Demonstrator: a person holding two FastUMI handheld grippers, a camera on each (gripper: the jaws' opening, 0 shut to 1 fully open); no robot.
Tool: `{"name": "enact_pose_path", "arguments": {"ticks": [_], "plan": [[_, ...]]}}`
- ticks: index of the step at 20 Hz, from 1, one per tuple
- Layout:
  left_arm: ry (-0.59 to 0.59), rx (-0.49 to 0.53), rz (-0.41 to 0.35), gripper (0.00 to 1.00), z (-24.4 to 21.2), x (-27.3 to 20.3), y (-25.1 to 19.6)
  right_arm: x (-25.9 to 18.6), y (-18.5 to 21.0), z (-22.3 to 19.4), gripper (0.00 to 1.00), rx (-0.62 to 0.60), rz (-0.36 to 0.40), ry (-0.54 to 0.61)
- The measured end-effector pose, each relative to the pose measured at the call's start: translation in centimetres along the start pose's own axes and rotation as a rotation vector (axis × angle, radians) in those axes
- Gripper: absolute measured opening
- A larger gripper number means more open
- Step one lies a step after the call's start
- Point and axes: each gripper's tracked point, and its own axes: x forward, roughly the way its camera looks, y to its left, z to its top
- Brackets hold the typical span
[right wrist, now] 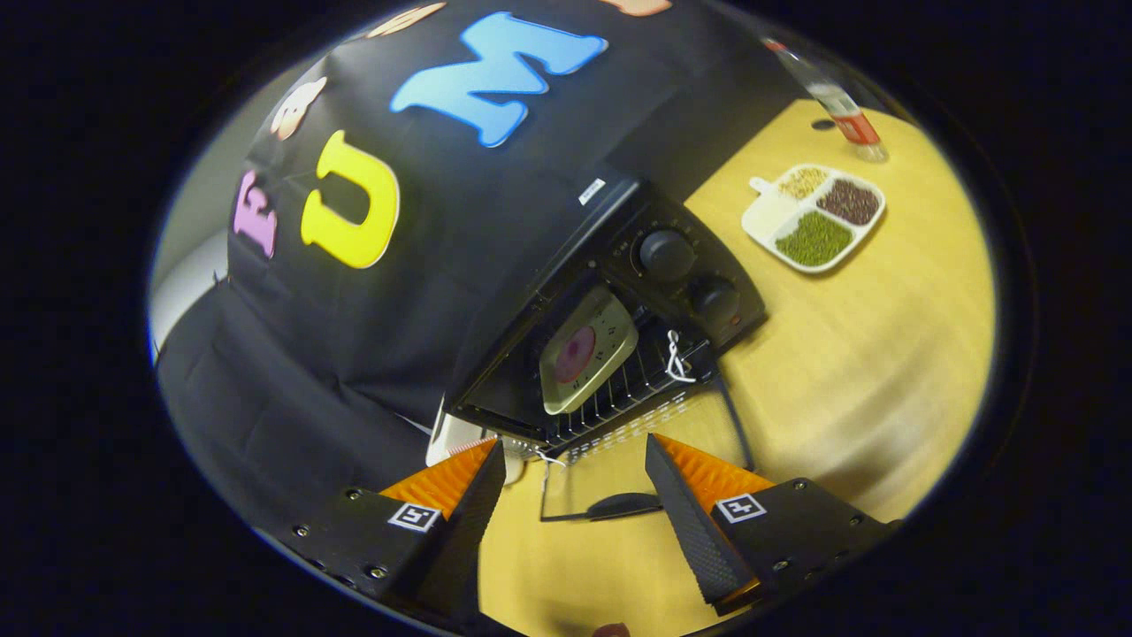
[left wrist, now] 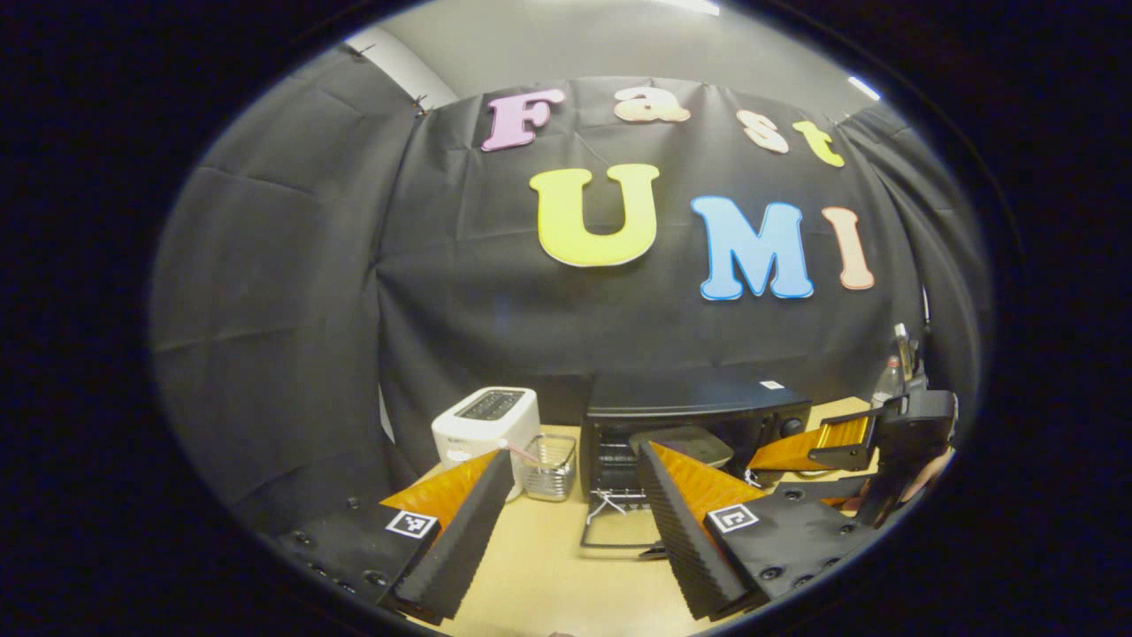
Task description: Open the electric oven with the left hand, put the food in, and close the electric oven.
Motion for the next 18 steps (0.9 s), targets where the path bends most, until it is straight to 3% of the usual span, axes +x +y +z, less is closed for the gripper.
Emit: {"name": "enact_pose_path", "arguments": {"ticks": [4,5,6,12,16,18], "plan": [[0.06,-0.026,-0.038,0.91,-2.8,-0.7,-2.5,-4.0,-1.5,0.5,0.97,-0.21,-0.028,-0.03],[0.078,-0.028,-0.046,0.91,-3.7,-1.0,-3.0,-5.1,-1.9,0.7,0.97,-0.25,-0.036,-0.039],[0.1,-0.029,-0.056,1.0,-4.6,-1.0,-3.5,-6.3,-2.2,1.0,0.97,-0.289,-0.045,-0.052],[0.271,-0.051,-0.117,0.96,-11.3,-0.8,-6.6,-11.6,-5.6,2.8,0.98,-0.496,-0.15,-0.124],[0.364,-0.058,-0.147,1.0,-14.5,0.4,-8.9,-15.0,-7.5,4.5,0.98,-0.635,-0.236,-0.201],[0.402,-0.043,-0.163,0.96,-16.1,1.0,-9.7,-16.6,-8.3,5.4,0.97,-0.69,-0.28,-0.232]]}}
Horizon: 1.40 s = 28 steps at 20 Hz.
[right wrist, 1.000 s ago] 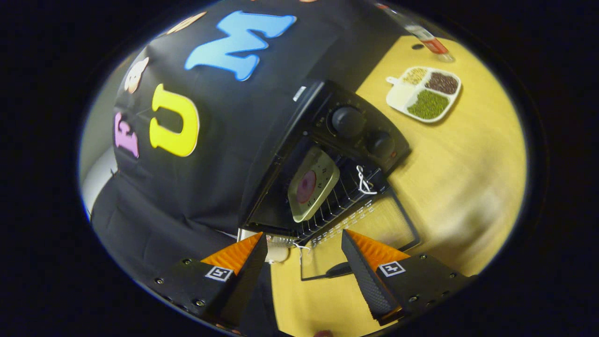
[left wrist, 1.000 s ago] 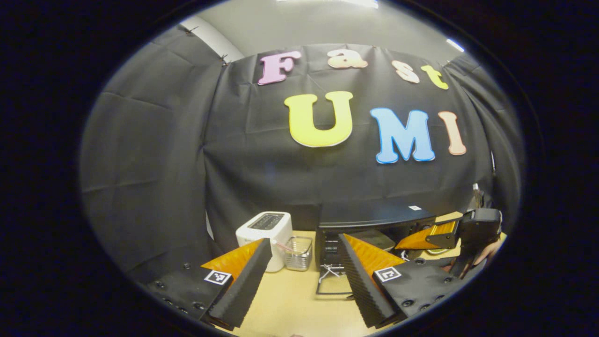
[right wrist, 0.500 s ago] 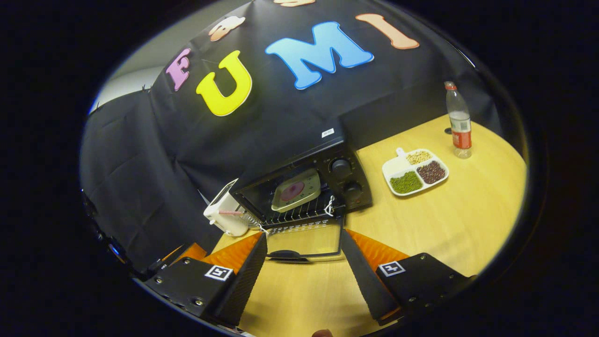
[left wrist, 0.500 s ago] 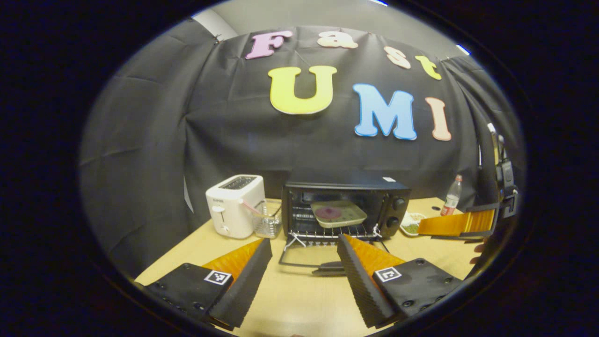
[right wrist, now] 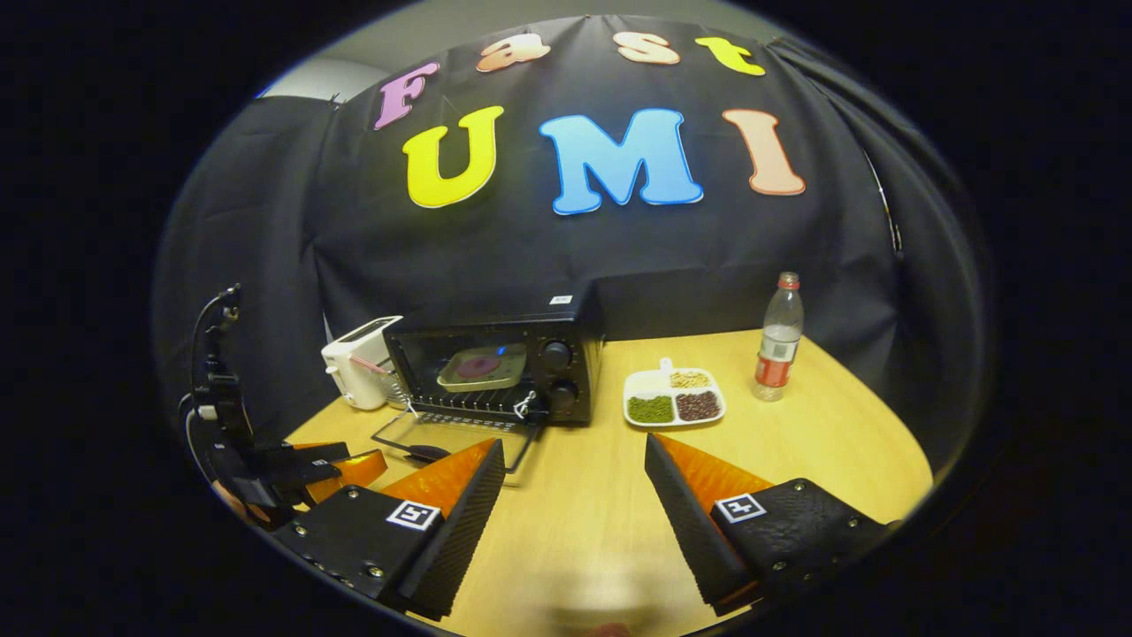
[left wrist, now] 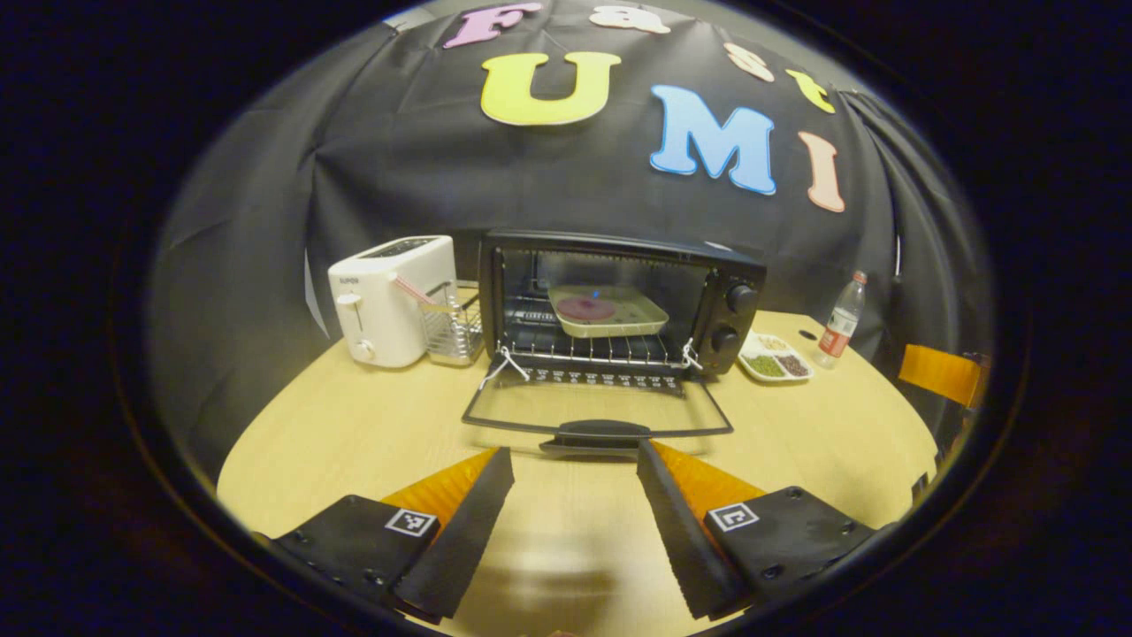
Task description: Open the electric oven with the left hand, put the food in, and close the electric oven.
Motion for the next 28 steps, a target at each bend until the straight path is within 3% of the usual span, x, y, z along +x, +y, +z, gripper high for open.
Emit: {"name": "enact_pose_path", "arguments": {"ticks": [5,7,10,14,15,17,19,24,25,28], "plan": [[0.099,0.029,-0.032,1.0,-2.6,3.4,-1.5,-1.6,-2.2,0.4,0.98,-0.086,-0.071,-0.014],[0.128,0.017,-0.042,0.92,-3.4,4.4,-1.8,-1.9,-2.5,0.3,0.98,-0.108,-0.088,-0.013],[0.169,0.017,-0.052,1.0,-4.4,5.9,-2.1,-2.2,-2.2,-0.1,0.98,-0.103,-0.092,0.014],[0.215,0.028,-0.039,0.96,-5.5,7.7,-1.8,-2.2,-2.2,0.1,0.98,-0.09,-0.114,0.016],[0.217,0.034,-0.033,1.0,-5.6,7.8,-1.8,-2.2,-2.3,0.1,0.98,-0.093,-0.119,0.018],[0.202,0.051,-0.035,0.92,-5.2,8.5,-1.7,-2.1,-2.3,0.3,0.98,-0.098,-0.129,0.016],[0.202,0.076,-0.043,1.0,-5.2,8.7,-1.7,-2.0,-2.3,0.3,0.98,-0.099,-0.135,0.017],[0.148,0.069,-0.05,0.96,-4.0,8.1,-1.8,-1.7,-1.3,0.7,0.98,-0.078,-0.116,0.001],[0.133,0.074,-0.05,1.0,-3.7,7.8,-1.8,-1.8,-1.1,0.8,0.98,-0.078,-0.108,-0.004],[0.103,0.06,-0.051,0.91,-2.7,7.1,-1.9,-1.6,-0.5,0.7,0.98,-0.081,-0.092,-0.003]]}}
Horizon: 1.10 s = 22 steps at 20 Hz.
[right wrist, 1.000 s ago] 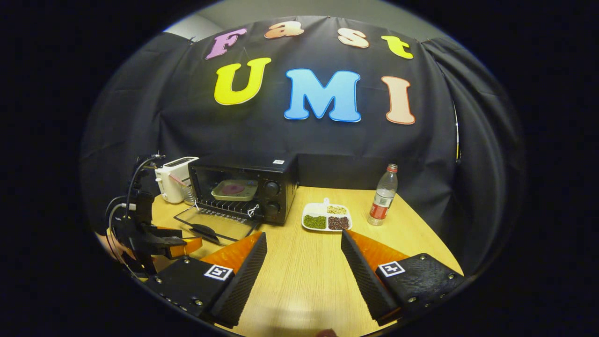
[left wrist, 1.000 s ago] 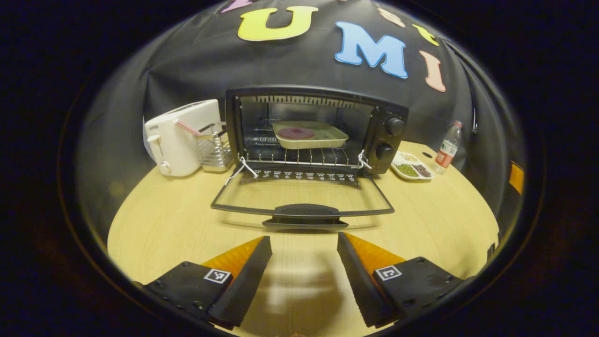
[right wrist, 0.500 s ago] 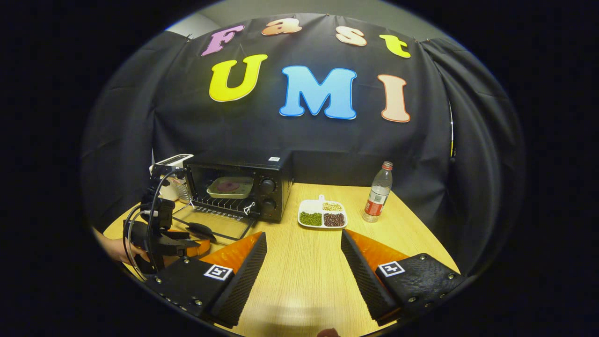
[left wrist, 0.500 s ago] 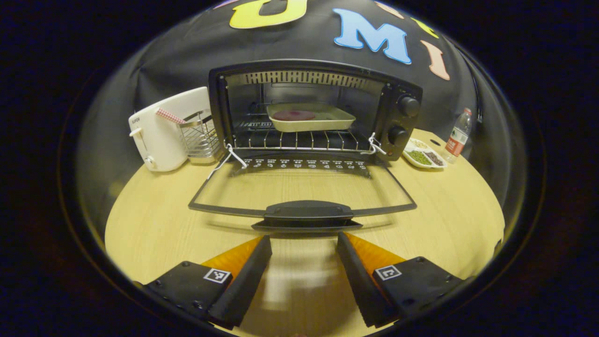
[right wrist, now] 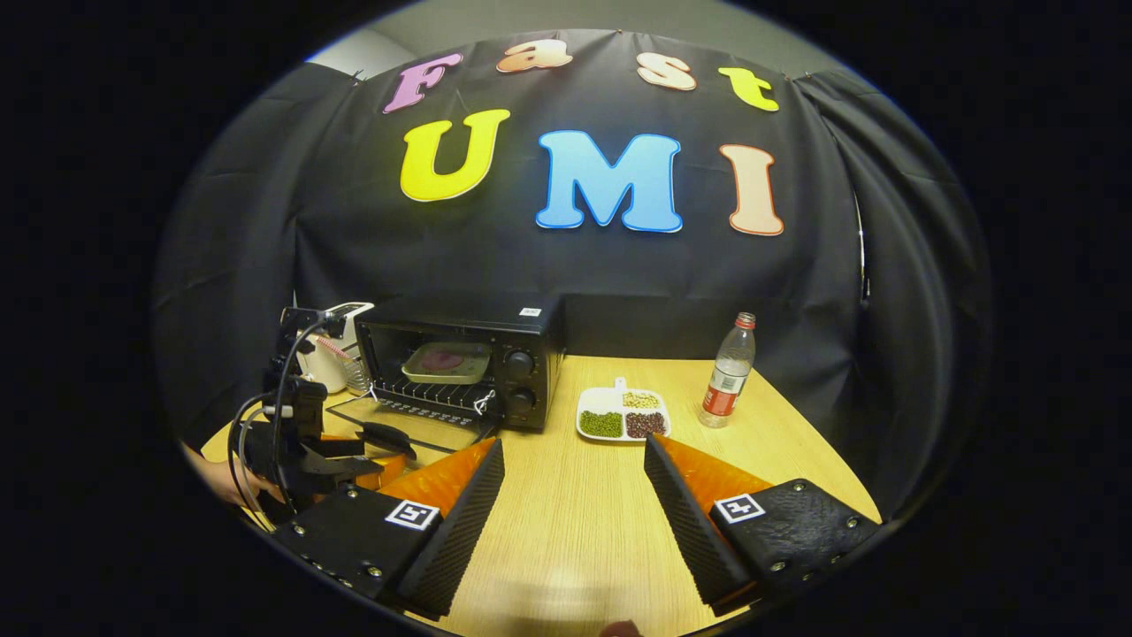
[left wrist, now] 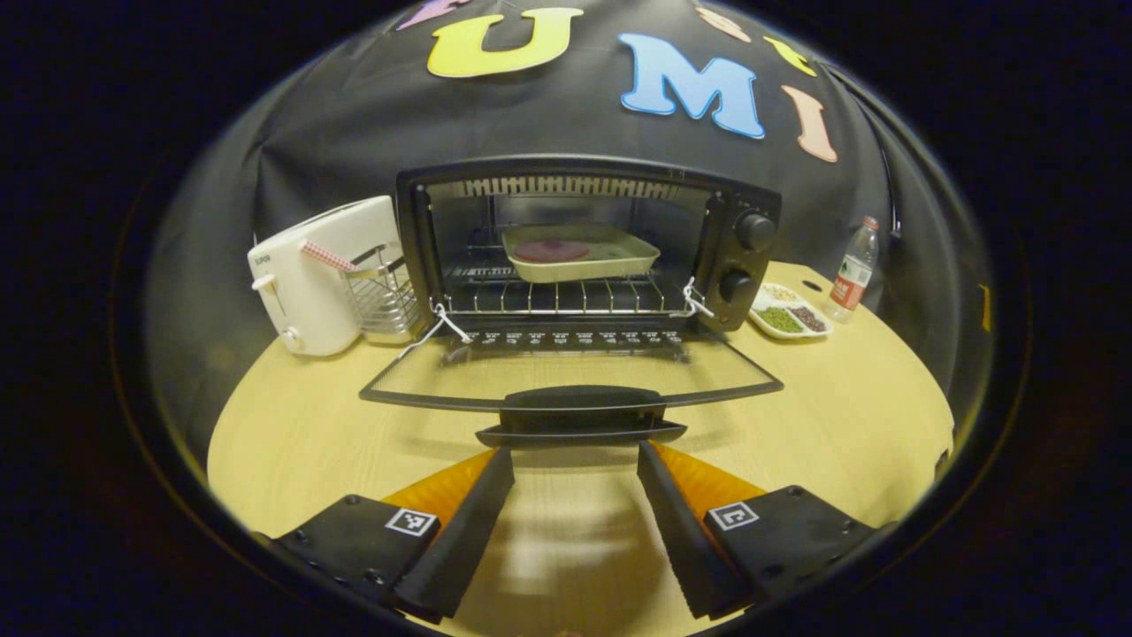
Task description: Open the electric oven with the left hand, put the food in, and close the electric oven.
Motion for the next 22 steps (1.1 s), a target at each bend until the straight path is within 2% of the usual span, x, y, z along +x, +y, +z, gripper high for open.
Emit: {"name": "enact_pose_path", "arguments": {"ticks": [1,3,4,7,8,12,16,17,18,19,20,21,22], "plan": [[-0.01,-0.006,0.0,0.96,0.3,-0.2,0.0,0.2,0.3,0.2,0.98,0.005,0.004,0.001],[-0.026,-0.012,0.002,0.96,0.9,-0.7,0.0,0.4,0.7,0.3,0.98,0.02,0.017,-0.003],[-0.038,-0.017,0.003,1.0,1.3,-0.9,0.0,0.5,1.0,0.2,0.98,0.022,0.023,-0.004],[-0.069,-0.044,0.006,0.96,2.3,-1.4,0.0,0.7,1.5,0.4,0.98,0.01,0.034,-0.004],[-0.079,-0.05,0.007,0.91,2.6,-1.5,0.0,0.6,1.5,0.3,0.98,0.007,0.036,-0.004],[-0.162,0.018,0.016,0.96,4.7,-2.2,0.0,0.5,1.6,0.4,0.98,0.016,0.038,-0.001],[-0.258,0.091,0.019,1.0,8.5,-2.5,-0.1,0.5,1.6,0.3,0.98,0.025,0.037,0.002],[-0.276,0.097,0.016,0.95,9.6,-2.7,-0.2,0.6,1.6,0.4,0.98,0.028,0.037,0.003],[-0.298,0.101,0.017,1.0,10.9,-2.8,-0.4,0.5,1.6,0.5,0.98,0.033,0.035,0.004],[-0.326,0.103,0.02,1.0,12.5,-2.8,-0.2,0.4,1.5,0.8,0.98,0.039,0.034,-0.002],[-0.36,0.104,0.021,0.91,14.0,-3.6,-0.3,0.4,1.5,1.4,0.98,0.047,0.036,-0.013],[-0.399,0.103,0.019,0.96,15.4,-4.8,-0.5,0.4,1.3,2.3,0.98,0.054,0.038,-0.027],[-0.433,0.099,0.022,0.96,16.6,-6.1,-0.9,0.4,1.2,3.2,0.97,0.057,0.041,-0.044]]}}
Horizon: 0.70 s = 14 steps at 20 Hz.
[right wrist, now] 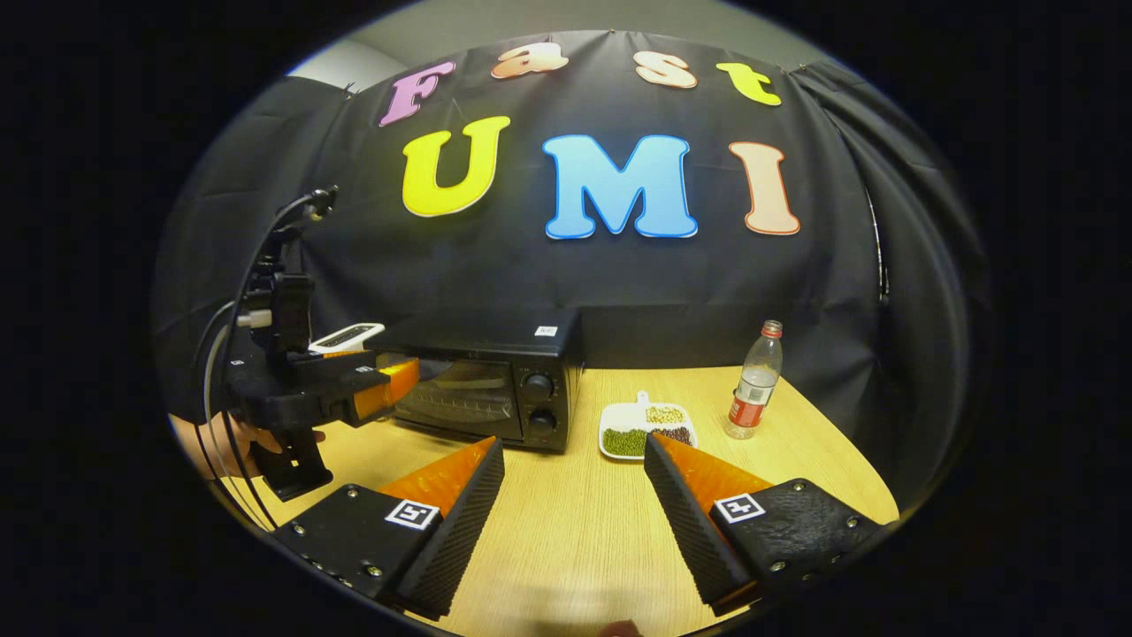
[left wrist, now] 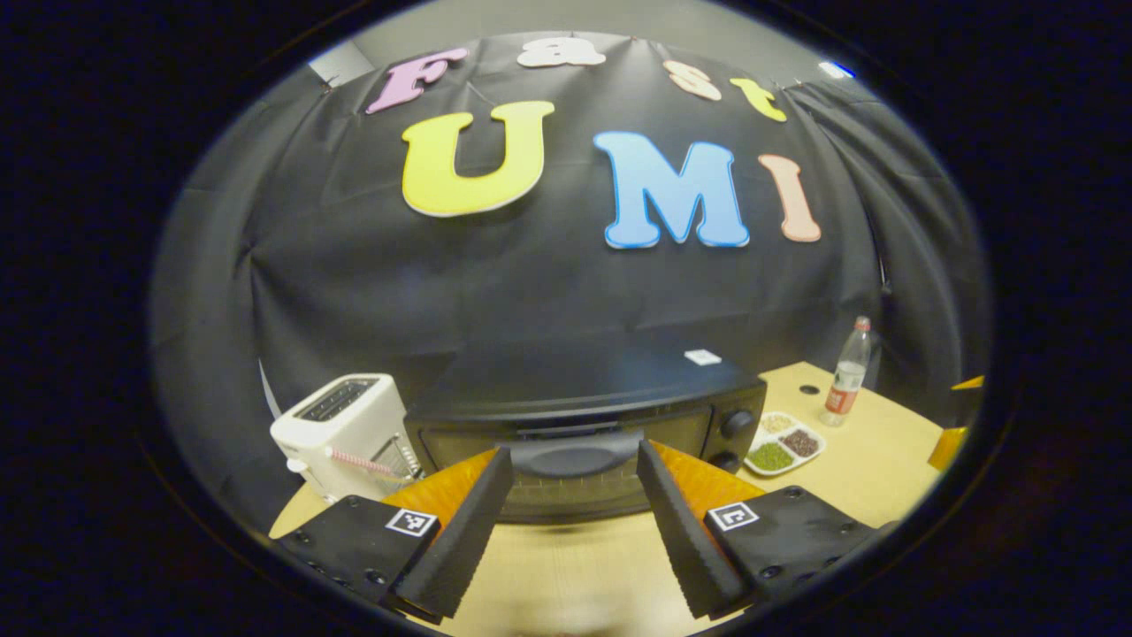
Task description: Open the electric oven with the left hand, put the food in, and close the electric oven.
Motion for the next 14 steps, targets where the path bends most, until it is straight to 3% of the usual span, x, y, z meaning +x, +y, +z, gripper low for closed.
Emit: {"name": "enact_pose_path", "arguments": {"ticks": [1,4,7,8,9,14], "plan": [[-0.03,-0.007,0.005,1.0,1.5,-1.1,-0.3,-0.5,-0.3,0.9,0.98,0.001,0.001,-0.021],[-0.116,-0.035,0.025,1.0,5.7,-5.5,-1.6,-2.9,-1.5,3.4,0.97,0.013,0.003,-0.093],[-0.19,-0.056,0.059,0.91,9.1,-11.1,-2.9,-5.8,-3.4,5.9,0.97,0.003,-0.004,-0.157],[-0.211,-0.058,0.071,1.0,10.1,-13.0,-3.3,-6.9,-4.0,6.5,0.97,-0.004,-0.007,-0.176],[-0.233,-0.057,0.087,1.0,11.0,-14.6,-3.8,-7.9,-4.6,7.0,0.97,-0.012,-0.007,-0.19],[-0.268,-0.068,0.129,1.0,11.7,-22.0,-5.9,-12.8,-7.0,8.7,0.97,-0.085,-0.002,-0.269]]}}
